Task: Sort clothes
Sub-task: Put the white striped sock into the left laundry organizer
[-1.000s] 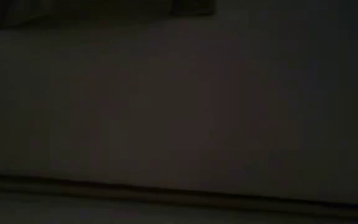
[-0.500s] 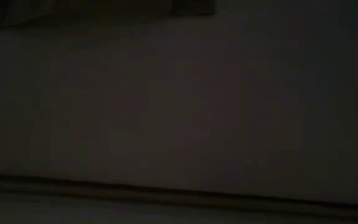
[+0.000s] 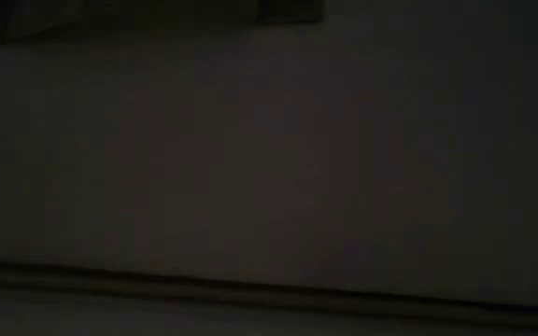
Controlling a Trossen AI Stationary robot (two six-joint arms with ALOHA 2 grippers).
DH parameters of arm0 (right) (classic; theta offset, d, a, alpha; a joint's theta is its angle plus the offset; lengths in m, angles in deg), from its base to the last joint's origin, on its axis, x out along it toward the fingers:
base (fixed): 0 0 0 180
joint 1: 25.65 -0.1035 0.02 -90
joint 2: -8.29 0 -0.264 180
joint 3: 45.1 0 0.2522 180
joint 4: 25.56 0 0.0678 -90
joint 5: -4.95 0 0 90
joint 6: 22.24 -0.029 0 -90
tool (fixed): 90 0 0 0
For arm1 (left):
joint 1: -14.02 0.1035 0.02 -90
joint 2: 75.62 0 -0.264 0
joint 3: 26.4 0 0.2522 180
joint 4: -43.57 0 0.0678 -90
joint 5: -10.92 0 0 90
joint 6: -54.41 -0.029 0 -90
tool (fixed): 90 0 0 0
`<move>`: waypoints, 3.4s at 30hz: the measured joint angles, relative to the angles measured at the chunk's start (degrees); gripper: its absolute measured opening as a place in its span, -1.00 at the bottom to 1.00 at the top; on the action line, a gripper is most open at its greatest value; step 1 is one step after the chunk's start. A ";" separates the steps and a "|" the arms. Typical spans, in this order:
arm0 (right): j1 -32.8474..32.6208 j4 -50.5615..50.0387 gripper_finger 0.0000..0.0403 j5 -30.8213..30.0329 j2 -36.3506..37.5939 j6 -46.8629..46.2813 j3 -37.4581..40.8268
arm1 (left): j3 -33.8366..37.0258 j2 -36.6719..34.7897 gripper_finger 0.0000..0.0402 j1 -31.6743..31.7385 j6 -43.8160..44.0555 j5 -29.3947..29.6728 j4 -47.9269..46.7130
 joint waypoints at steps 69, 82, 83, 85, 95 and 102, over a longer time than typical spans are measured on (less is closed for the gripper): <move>0.01 1.31 -0.02 0.09 0.00 -1.18 0.00 | 30.56 11.76 -0.55 14.06 26.41 10.66 -0.58; -0.01 1.29 -0.02 0.06 0.00 -1.14 0.00 | 27.16 1.79 -0.97 12.09 28.00 19.71 -13.06; 0.01 1.29 -0.02 0.06 0.00 -1.14 0.00 | 26.10 0.43 -0.97 11.81 28.68 21.51 -15.47; 0.03 1.29 -0.02 0.04 0.00 -1.14 0.00 | 23.27 -2.50 -0.96 11.39 29.91 24.42 -19.59; 0.03 1.29 -0.02 0.04 0.00 -1.09 0.00 | 8.20 -15.82 -0.98 8.66 28.01 36.12 -25.97; 0.03 1.29 -0.02 0.02 0.00 -1.05 0.00 | 1.56 -20.54 -0.98 5.52 16.48 38.61 -12.83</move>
